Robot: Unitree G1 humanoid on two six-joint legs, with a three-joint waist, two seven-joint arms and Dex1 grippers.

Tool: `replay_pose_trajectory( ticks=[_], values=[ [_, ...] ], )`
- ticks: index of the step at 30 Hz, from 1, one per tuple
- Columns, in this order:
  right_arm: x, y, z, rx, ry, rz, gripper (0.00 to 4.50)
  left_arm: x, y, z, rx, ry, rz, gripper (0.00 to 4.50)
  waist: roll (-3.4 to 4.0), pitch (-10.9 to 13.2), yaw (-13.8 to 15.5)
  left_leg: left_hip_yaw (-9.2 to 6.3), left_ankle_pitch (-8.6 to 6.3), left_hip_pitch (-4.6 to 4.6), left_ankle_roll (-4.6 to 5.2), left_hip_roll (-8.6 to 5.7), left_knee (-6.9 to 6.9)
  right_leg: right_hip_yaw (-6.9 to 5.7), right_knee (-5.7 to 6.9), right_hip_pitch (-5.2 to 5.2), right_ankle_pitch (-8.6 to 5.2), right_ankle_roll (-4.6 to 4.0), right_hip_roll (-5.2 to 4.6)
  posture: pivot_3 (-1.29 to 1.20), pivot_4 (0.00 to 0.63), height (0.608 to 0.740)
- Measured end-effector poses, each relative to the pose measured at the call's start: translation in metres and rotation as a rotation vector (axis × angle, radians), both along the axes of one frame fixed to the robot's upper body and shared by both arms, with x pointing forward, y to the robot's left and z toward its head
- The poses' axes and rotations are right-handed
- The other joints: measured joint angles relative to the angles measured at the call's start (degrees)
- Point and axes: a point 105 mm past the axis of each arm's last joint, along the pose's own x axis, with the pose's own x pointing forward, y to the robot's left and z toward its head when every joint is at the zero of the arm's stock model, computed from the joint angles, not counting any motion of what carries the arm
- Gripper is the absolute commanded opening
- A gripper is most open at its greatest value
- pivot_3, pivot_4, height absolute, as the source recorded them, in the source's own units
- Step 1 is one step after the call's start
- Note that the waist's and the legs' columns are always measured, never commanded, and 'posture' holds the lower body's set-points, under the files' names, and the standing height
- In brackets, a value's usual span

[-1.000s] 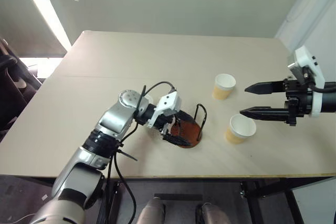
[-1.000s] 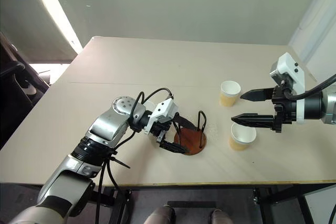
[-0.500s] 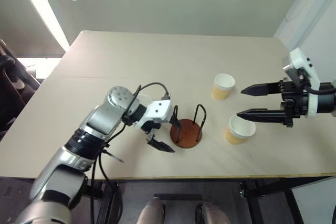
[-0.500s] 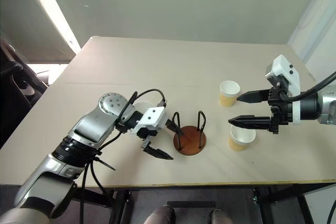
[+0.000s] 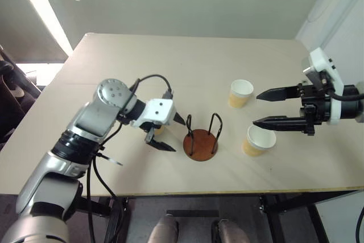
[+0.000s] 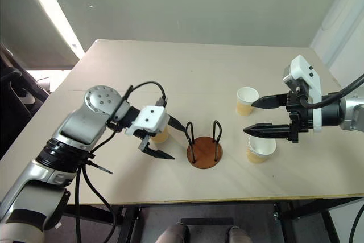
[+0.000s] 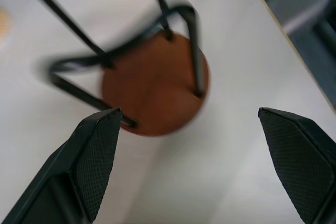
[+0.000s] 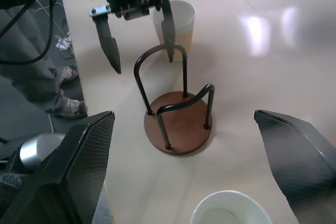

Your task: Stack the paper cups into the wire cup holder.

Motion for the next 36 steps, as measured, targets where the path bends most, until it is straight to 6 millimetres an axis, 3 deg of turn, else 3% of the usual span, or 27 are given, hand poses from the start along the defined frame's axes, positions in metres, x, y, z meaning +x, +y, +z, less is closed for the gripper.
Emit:
replay_pose_trajectory(
  ticks=[8,12,17,28,36],
  values=[
    [0.027,0.001,0.013,-0.034,-0.096,0.002,4.45,-0.004,0.016,0.065,-0.172,0.008,0.088,4.46,0.01,0.0,-0.6,0.1,-0.03,0.0,0.02,0.13,-0.01,-0.01,0.09,-0.15,0.03,-0.05,-0.01,0.0,0.15,0.74],
    [0.035,0.005,0.014,-0.061,-0.12,0.037,4.45,-0.003,0.042,0.087,-0.2,-0.027,0.195,4.46,0.02,0.0,-1.1,0.14,-0.03,0.0,0.03,0.21,-0.06,-0.02,0.13,-0.25,-0.01,-0.17,0.01,0.0,0.15,0.74],
    [0.06,0.005,0.005,-0.201,-0.212,0.049,4.45,0.001,0.061,0.086,-0.157,-0.074,0.277,4.46,0.02,0.0,-1.2,0.11,-0.04,0.0,0.04,0.25,-0.05,-0.04,0.24,-0.35,0.0,-0.3,0.0,0.0,0.15,0.74],
    [0.117,0.015,-0.032,-0.434,-0.289,0.089,4.45,0.004,0.064,0.087,-0.133,-0.12,0.294,4.46,0.03,0.0,-1.6,0.15,-0.03,-0.09,0.03,0.37,-0.1,-0.08,0.37,-0.71,0.13,-0.57,0.02,0.0,0.15,0.74],
    [0.141,0.017,-0.056,-0.532,-0.272,0.098,4.45,0.009,0.067,0.086,-0.131,-0.134,0.318,4.46,0.04,0.0,-1.6,0.16,0.02,-0.46,-0.1,0.37,-0.1,-0.11,0.36,-1.07,0.15,-0.63,0.01,0.0,0.15,0.74]
  ],
)
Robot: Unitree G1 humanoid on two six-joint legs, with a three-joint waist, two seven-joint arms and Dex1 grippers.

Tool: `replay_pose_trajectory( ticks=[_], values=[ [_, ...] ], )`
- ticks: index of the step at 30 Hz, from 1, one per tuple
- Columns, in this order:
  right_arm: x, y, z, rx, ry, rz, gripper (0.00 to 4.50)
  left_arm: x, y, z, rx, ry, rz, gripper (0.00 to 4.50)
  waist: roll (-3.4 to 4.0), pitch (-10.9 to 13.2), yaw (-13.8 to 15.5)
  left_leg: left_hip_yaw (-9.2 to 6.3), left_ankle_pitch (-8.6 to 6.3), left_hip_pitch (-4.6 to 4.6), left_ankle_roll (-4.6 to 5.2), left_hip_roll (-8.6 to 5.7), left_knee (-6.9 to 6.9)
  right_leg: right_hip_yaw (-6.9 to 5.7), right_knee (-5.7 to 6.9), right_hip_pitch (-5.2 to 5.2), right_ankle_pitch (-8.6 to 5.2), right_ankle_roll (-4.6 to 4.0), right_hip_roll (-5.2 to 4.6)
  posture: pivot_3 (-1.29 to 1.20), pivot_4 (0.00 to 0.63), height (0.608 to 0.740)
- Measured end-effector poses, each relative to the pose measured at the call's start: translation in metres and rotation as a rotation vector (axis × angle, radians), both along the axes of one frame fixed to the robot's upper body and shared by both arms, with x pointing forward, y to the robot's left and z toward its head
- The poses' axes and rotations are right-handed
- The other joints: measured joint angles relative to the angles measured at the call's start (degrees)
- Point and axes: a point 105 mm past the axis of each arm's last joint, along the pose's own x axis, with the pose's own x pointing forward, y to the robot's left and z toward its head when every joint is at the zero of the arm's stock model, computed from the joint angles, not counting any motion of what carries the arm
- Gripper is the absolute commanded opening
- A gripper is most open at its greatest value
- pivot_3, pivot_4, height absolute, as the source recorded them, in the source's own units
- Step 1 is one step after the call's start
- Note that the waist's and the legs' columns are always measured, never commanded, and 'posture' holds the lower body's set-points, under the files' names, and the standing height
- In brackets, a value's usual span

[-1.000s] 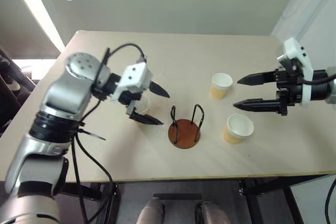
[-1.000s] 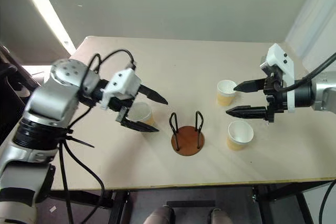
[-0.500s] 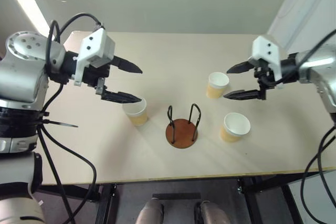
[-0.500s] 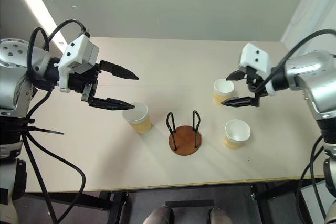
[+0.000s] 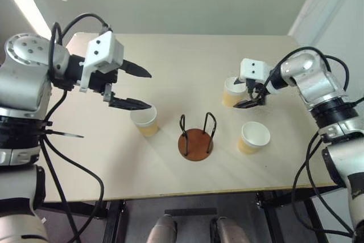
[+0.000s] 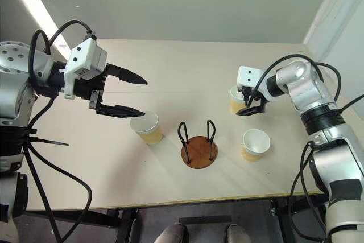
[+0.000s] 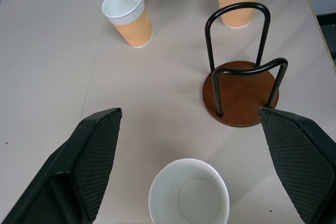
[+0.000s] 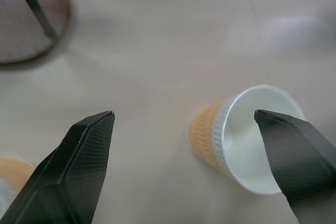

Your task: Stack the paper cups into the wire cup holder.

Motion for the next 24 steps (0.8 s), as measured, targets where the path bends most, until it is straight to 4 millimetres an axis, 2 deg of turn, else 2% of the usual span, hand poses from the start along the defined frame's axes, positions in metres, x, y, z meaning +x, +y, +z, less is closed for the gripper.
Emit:
replay_pose_trajectory(
  ticks=[11,14,24],
  values=[
    [0.022,-0.006,-0.019,-0.105,-0.01,-0.06,4.45,0.002,0.0,-0.001,-0.006,0.001,0.004,4.46,0.01,0.0,0.0,-0.01,-0.07,-0.02,-0.15,0.02,-0.09,0.0,0.02,-0.1,-0.02,-0.06,0.01,0.0,0.15,0.74],
    [0.025,-0.005,-0.023,-0.126,-0.012,-0.068,3.92,0.002,0.0,-0.001,-0.008,0.002,0.006,4.5,0.01,0.0,0.0,-0.01,-0.12,-0.02,-0.22,0.03,-0.09,0.0,0.03,-0.1,-0.03,-0.08,0.0,0.0,0.15,0.74],
    [0.024,0.001,-0.023,-0.129,0.002,-0.043,0.22,0.004,-0.001,-0.002,-0.008,-0.01,0.005,4.5,0.02,0.0,0.0,0.0,-0.18,-0.02,-0.32,0.04,-0.09,-0.01,0.02,-0.1,-0.04,-0.11,0.01,0.0,0.15,0.74]
  ],
)
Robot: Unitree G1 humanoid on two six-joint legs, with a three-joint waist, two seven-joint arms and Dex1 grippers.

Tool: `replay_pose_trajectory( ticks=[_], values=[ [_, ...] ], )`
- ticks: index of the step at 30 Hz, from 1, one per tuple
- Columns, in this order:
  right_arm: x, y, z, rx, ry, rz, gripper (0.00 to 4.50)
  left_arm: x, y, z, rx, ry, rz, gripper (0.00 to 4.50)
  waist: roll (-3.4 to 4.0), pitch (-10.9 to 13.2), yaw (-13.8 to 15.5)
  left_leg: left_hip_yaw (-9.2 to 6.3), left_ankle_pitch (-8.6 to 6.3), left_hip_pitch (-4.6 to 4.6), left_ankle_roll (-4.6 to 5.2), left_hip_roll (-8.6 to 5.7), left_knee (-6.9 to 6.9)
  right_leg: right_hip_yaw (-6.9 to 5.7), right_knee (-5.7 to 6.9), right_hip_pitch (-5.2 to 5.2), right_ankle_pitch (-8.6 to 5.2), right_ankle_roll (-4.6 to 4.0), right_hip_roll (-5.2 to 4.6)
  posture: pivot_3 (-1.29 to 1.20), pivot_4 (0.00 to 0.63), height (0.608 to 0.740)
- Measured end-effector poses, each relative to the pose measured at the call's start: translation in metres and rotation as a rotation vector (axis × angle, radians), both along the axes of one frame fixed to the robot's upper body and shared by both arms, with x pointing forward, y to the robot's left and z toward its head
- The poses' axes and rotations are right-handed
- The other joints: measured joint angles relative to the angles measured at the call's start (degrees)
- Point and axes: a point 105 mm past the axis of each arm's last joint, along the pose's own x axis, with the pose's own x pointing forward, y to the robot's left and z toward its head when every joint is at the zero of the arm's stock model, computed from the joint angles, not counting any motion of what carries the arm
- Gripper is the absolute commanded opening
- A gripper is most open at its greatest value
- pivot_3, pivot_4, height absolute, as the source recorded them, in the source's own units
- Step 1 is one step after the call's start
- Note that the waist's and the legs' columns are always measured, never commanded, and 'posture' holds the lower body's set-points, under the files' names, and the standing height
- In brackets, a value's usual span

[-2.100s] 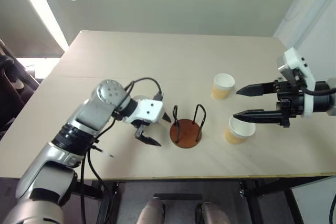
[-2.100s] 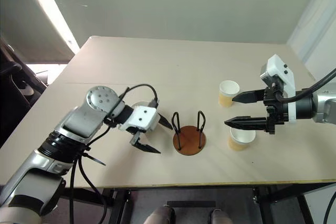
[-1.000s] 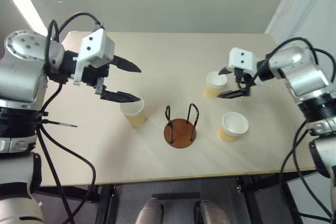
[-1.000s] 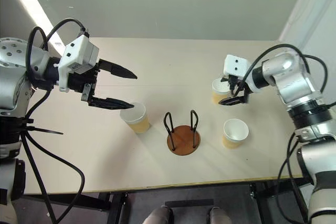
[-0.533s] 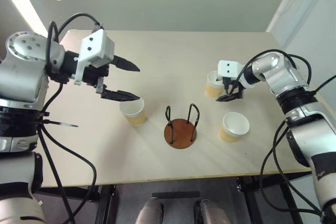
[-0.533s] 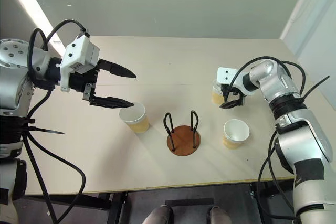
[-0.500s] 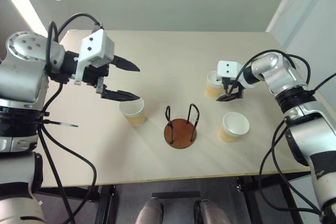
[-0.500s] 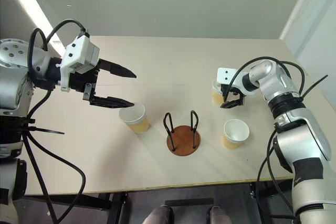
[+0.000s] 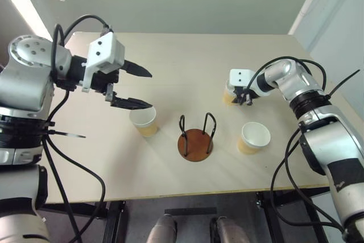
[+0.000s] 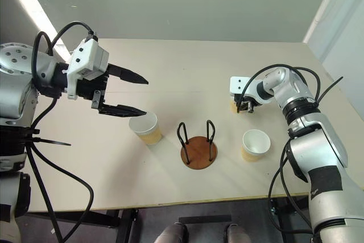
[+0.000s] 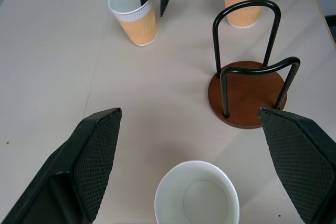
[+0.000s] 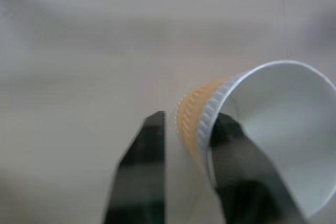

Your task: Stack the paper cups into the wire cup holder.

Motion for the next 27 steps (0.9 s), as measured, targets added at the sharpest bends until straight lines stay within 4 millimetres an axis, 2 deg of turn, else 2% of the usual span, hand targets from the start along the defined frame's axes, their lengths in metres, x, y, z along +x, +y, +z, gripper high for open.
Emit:
replay_pose_trajectory(
  ticks=[1,6,8,11,14,15,17,22,24,27],
  values=[
    [-0.001,0.0,0.0,0.005,0.007,0.001,0.03,0.0,0.0,-0.001,0.001,0.0,0.0,4.5,0.0,0.0,0.0,0.0,0.0,0.0,-0.01,0.0,0.0,0.0,0.0,0.0,0.0,0.0,0.0,0.0,0.15,0.74],
    [-0.005,0.003,0.008,0.077,0.047,0.004,0.03,0.001,-0.001,-0.001,0.0,0.003,-0.002,4.5,0.02,0.0,0.0,0.01,0.02,0.0,-0.05,0.02,-0.01,0.0,0.01,-0.01,-0.01,-0.02,0.01,0.0,0.15,0.74],
    [-0.01,0.007,0.022,0.119,0.048,0.031,0.03,0.001,-0.001,-0.002,-0.001,0.003,-0.002,4.5,0.03,0.0,0.0,0.02,0.03,-0.01,-0.06,0.02,-0.01,-0.01,0.0,-0.02,-0.02,-0.03,0.02,0.0,0.15,0.74],
    [-0.022,0.013,0.061,0.175,0.002,0.099,0.03,0.001,-0.001,-0.002,-0.001,0.006,-0.001,4.5,0.05,0.0,0.0,0.04,0.07,-0.06,-0.14,0.03,-0.01,-0.04,0.01,-0.04,-0.09,-0.15,0.02,0.0,0.15,0.74],
    [-0.049,0.028,0.102,0.211,-0.053,0.208,0.03,0.001,-0.002,-0.003,-0.002,0.009,-0.004,4.5,0.05,0.0,-0.1,0.07,0.35,-0.06,-0.67,0.08,-0.05,-0.05,0.0,-0.03,-0.14,-0.23,0.05,0.0,0.15,0.74],
    [-0.064,0.037,0.115,0.22,-0.067,0.262,0.03,0.001,-0.002,-0.003,-0.002,0.012,-0.006,4.5,0.04,0.0,-0.1,0.09,0.35,-0.04,-0.69,0.11,-0.1,-0.06,-0.01,-0.03,-0.17,-0.28,0.07,0.0,0.15,0.74],
    [-0.089,0.051,0.13,0.233,-0.068,0.349,0.03,0.001,-0.002,-0.004,-0.002,0.017,-0.01,4.5,0.04,0.0,-0.2,0.1,0.34,-0.04,-0.71,0.15,-0.11,-0.06,-0.02,-0.03,-0.19,-0.32,0.1,0.0,0.15,0.74],
    [-0.143,0.076,0.14,0.288,0.034,0.488,0.03,0.003,-0.006,-0.01,-0.003,0.042,-0.028,4.5,0.04,0.0,-0.2,0.08,0.34,-0.03,-0.7,0.16,0.01,-0.06,0.0,-0.02,-0.21,-0.34,0.13,0.0,0.15,0.74],
    [-0.155,0.082,0.139,0.313,0.085,0.513,0.03,0.005,-0.007,-0.012,-0.003,0.045,-0.031,4.5,0.04,0.0,-0.2,0.08,0.36,-0.02,-0.61,0.16,0.04,-0.05,0.02,-0.02,-0.2,-0.33,0.13,0.0,0.15,0.74],
    [-0.162,0.088,0.137,0.347,0.128,0.516,0.03,0.008,-0.009,-0.011,0.0,0.039,-0.036,4.5,0.04,0.0,-0.2,0.04,0.3,0.01,-0.22,0.16,0.04,-0.05,0.09,-0.02,-0.18,-0.32,0.13,0.0,0.15,0.74]
  ],
)
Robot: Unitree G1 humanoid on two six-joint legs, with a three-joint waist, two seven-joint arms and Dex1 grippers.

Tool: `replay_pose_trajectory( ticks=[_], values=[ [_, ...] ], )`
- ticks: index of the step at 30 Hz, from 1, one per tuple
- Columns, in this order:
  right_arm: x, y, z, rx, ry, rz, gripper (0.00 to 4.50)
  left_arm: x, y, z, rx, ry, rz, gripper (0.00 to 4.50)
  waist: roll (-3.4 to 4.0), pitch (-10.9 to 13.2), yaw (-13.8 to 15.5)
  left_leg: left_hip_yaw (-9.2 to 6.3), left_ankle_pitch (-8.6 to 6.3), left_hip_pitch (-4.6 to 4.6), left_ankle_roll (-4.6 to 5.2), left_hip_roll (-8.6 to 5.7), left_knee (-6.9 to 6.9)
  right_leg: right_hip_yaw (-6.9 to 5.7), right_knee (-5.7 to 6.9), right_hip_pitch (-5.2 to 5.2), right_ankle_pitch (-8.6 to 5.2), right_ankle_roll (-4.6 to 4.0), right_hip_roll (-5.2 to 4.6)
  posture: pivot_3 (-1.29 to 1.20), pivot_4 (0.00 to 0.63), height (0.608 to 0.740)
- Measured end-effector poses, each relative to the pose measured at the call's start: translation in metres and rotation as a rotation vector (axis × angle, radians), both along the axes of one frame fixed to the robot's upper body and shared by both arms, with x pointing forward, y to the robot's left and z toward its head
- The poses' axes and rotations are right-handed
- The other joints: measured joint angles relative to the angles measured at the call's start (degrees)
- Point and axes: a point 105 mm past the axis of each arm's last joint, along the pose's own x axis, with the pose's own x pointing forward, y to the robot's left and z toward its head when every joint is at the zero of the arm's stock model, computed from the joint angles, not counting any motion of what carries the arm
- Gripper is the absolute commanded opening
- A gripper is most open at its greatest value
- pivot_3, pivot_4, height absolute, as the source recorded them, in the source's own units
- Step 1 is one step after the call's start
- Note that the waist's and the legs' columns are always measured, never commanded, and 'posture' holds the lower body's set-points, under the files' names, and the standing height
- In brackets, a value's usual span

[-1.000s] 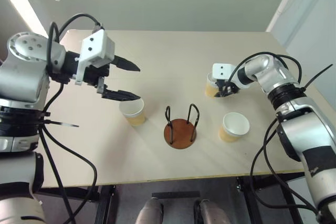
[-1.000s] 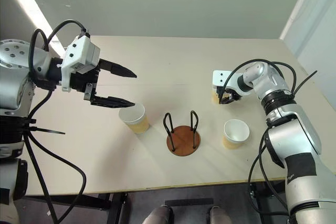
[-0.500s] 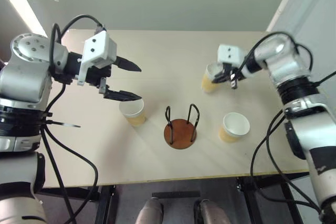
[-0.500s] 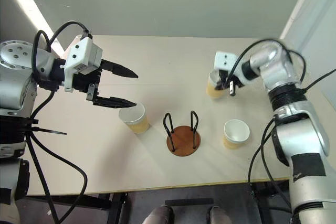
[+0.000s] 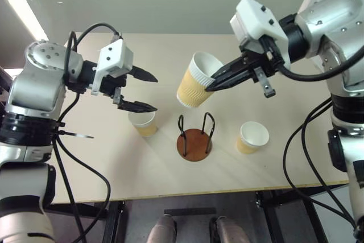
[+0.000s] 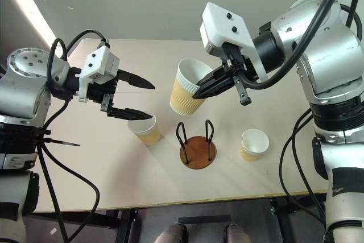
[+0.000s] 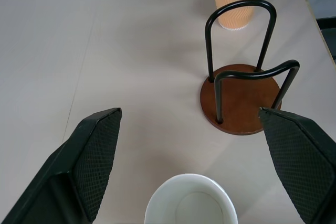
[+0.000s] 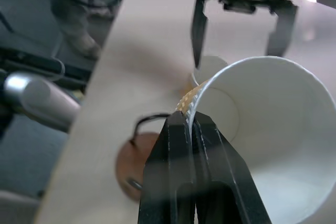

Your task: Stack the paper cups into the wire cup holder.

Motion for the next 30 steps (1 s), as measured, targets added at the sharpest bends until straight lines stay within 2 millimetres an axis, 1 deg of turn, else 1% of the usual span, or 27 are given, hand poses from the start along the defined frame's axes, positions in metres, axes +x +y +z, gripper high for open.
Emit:
replay_pose_trajectory(
  ticks=[3,8,11,17,22,29,30],
  values=[
    [0.003,0.001,-0.007,0.012,0.011,-0.016,0.03,0.001,-0.002,0.0,0.002,-0.009,-0.01,4.5,-0.01,0.0,0.0,-0.02,0.08,0.06,0.08,0.0,0.0,-0.01,0.05,0.03,0.05,-0.08,0.0,0.0,0.15,0.74],
    [0.013,0.003,-0.033,-0.03,0.031,-0.035,0.03,0.002,-0.001,-0.001,0.004,0.001,-0.015,4.5,-0.01,0.0,-0.2,-0.02,0.17,0.06,0.1,0.01,0.01,-0.01,0.06,0.02,0.22,0.03,0.01,0.0,0.15,0.74],
    [0.016,0.003,-0.043,-0.046,0.04,-0.031,0.03,0.001,-0.001,-0.001,0.007,0.0,-0.015,4.5,-0.01,0.0,-0.2,-0.01,0.18,0.04,0.11,0.01,0.02,-0.01,0.03,0.02,0.24,0.05,0.01,0.0,0.15,0.74],
    [0.016,0.002,-0.049,-0.068,0.035,-0.022,0.03,0.002,0.001,-0.002,0.017,-0.003,-0.006,4.5,-0.01,0.0,-0.2,0.0,0.17,0.04,0.11,0.01,0.0,-0.01,0.0,0.01,0.25,0.06,0.01,0.0,0.15,0.74],
    [0.017,-0.001,-0.06,-0.106,0.049,-0.022,0.03,0.002,0.002,-0.002,0.025,-0.007,0.0,4.5,-0.01,0.0,-0.2,0.01,0.17,0.04,0.11,0.01,0.03,0.0,0.01,0.02,0.25,0.06,0.01,0.0,0.15,0.74],
    [0.013,0.003,-0.066,-0.136,0.037,0.007,0.03,0.003,0.002,-0.002,0.025,-0.009,0.0,4.5,-0.02,0.0,-0.2,0.01,0.17,0.04,0.12,0.02,0.03,-0.01,0.02,0.02,0.26,0.07,0.01,0.0,0.15,0.74],
    [0.013,0.004,-0.067,-0.139,0.038,0.009,0.2,0.003,0.002,-0.002,0.025,-0.01,0.0,4.5,-0.02,0.0,-0.2,0.01,0.17,0.04,0.12,0.02,0.03,-0.01,0.02,0.02,0.26,0.07,0.01,0.0,0.15,0.74]
  ],
)
